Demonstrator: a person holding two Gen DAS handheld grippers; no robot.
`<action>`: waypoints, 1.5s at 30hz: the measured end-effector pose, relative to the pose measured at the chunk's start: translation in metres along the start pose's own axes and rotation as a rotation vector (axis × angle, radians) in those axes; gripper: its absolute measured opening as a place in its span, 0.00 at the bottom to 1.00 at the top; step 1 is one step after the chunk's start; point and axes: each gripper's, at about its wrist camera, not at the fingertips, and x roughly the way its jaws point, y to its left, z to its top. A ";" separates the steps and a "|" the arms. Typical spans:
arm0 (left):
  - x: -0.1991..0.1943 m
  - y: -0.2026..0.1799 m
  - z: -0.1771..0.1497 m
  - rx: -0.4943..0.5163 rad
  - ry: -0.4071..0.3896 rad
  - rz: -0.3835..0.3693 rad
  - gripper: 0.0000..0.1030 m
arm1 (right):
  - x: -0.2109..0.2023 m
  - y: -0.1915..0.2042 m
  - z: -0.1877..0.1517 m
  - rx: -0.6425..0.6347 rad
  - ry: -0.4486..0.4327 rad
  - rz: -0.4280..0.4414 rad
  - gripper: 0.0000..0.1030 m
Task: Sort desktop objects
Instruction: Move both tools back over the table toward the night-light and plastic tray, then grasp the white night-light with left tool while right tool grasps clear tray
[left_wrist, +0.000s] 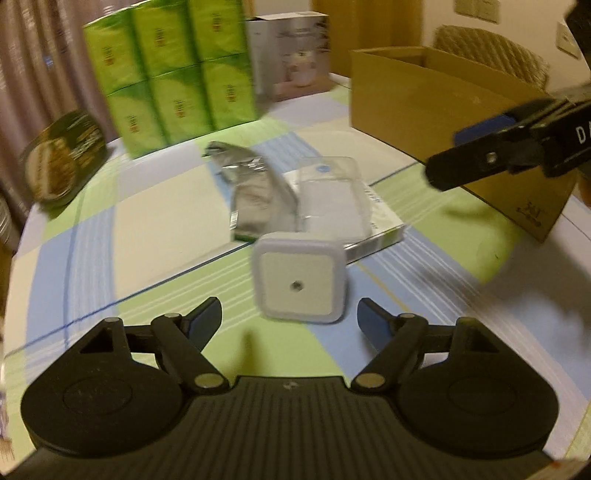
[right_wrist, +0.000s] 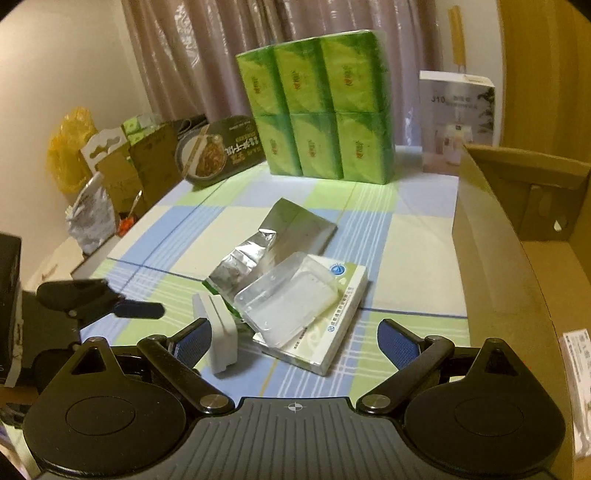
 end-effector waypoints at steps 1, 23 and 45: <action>0.004 -0.002 0.001 0.014 0.002 -0.004 0.75 | 0.001 0.000 0.000 -0.006 -0.001 -0.003 0.91; 0.021 0.020 0.006 -0.096 0.067 0.026 0.59 | 0.032 -0.013 0.010 0.076 0.029 0.011 0.91; 0.018 0.042 -0.004 -0.202 0.074 0.111 0.62 | 0.104 0.013 0.014 0.059 0.073 -0.141 0.67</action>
